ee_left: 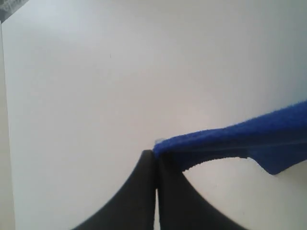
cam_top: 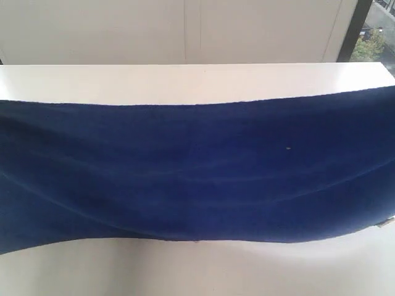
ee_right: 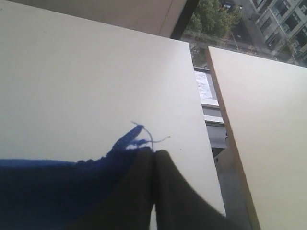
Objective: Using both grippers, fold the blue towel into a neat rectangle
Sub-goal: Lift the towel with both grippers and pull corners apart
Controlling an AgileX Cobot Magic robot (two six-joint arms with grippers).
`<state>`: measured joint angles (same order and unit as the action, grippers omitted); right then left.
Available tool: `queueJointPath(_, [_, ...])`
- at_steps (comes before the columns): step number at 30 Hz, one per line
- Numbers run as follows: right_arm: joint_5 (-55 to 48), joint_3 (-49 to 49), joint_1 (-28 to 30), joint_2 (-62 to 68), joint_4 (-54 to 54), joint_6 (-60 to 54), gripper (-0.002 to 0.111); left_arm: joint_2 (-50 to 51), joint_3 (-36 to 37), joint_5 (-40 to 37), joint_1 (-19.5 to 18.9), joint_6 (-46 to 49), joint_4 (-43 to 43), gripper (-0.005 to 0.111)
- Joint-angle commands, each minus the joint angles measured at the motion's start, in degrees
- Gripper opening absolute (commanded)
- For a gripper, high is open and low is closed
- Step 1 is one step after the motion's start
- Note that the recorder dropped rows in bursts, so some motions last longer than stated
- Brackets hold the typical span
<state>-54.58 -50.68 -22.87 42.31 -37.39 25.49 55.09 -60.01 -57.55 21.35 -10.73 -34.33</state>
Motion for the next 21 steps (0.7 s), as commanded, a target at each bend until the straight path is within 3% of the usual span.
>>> queueJointPath(1, [-0.12,0.08,0.11,-1.77,-1.43,0.62,0.0,-0.44,0.18,-0.81,-0.17,-1.59,-1.05,0.0])
queueJointPath(11, [-4.48,0.08,0.11,-11.92,2.76,-1.1,0.0,-12.32,0.18,-1.69,-0.06,-0.82,2.36,0.0])
queueJointPath(16, [-10.36,0.08,0.11,-18.28,10.6,-6.06,0.0,-20.02,0.19,-8.11,-0.06,3.11,7.55,0.0])
queueJointPath(21, [-13.18,0.08,0.11,-21.38,11.26,-6.2,0.0,-24.49,0.19,-9.55,-0.06,3.46,11.0,0.0])
